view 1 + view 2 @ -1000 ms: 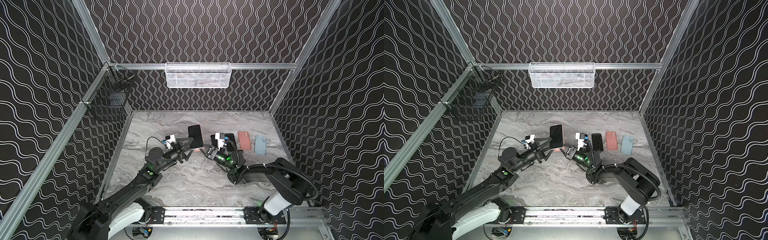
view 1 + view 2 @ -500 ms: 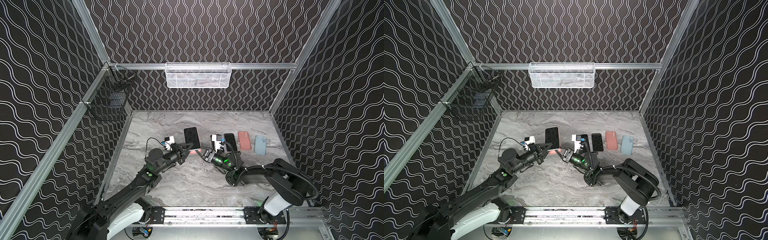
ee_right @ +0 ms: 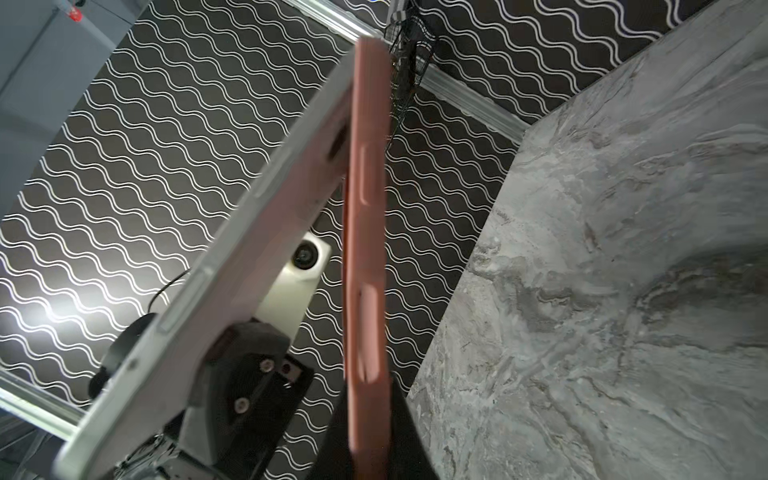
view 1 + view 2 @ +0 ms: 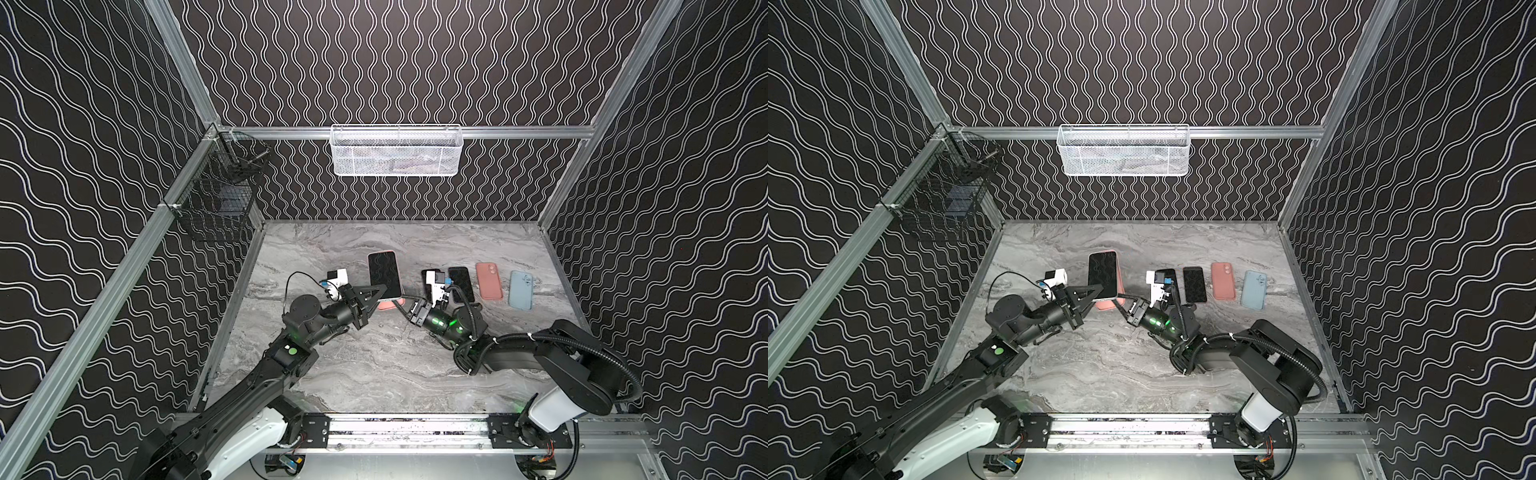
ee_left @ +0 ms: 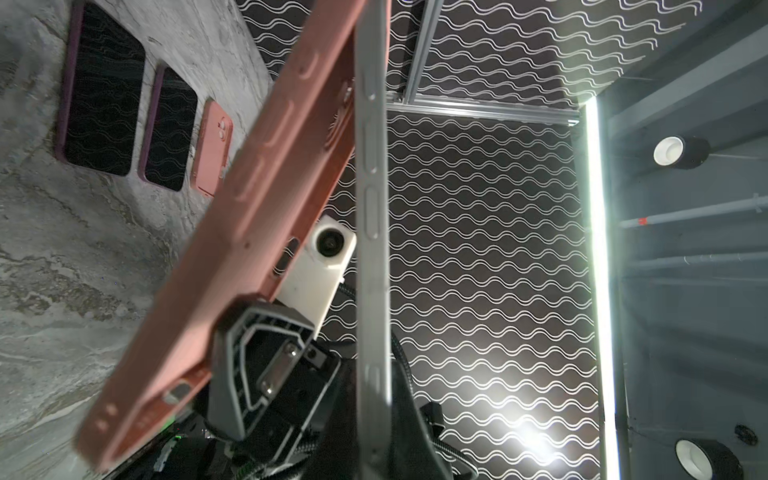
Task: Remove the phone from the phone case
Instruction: 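Lower the pink case onto the table with the right gripper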
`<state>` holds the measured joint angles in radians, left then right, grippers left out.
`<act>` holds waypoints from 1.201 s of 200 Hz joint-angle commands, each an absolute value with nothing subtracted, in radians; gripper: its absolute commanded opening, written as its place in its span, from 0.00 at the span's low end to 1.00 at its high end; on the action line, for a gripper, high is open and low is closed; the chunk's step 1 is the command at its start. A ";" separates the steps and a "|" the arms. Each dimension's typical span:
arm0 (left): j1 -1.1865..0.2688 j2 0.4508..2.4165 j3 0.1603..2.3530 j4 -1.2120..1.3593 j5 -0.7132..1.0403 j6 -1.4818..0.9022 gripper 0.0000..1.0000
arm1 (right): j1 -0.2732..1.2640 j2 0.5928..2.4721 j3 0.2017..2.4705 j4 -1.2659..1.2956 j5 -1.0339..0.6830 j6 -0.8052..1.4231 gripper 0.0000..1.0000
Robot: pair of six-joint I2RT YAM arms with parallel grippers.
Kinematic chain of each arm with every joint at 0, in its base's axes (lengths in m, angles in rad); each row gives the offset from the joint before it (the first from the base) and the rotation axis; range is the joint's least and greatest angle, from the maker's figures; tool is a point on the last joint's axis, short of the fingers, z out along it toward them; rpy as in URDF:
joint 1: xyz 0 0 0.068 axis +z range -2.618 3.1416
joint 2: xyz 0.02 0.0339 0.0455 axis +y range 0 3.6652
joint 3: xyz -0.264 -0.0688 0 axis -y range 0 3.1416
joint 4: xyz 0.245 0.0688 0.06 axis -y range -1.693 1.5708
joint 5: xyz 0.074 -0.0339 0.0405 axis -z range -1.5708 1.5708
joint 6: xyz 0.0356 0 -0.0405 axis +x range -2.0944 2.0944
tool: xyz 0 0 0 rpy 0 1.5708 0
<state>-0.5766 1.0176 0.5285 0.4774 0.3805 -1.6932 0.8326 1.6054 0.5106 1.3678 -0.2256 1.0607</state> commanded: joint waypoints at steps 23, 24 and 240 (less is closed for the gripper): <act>-0.588 1.005 0.532 0.562 0.350 -1.686 0.00 | 0.814 1.603 0.482 1.386 -0.192 1.056 0.04; -0.589 1.004 0.532 0.562 0.351 -1.686 0.00 | 0.814 1.603 0.482 1.385 -0.192 1.056 0.04; -0.563 0.994 0.636 0.265 0.358 -1.408 0.00 | 0.708 1.664 0.480 0.991 -0.123 1.039 0.08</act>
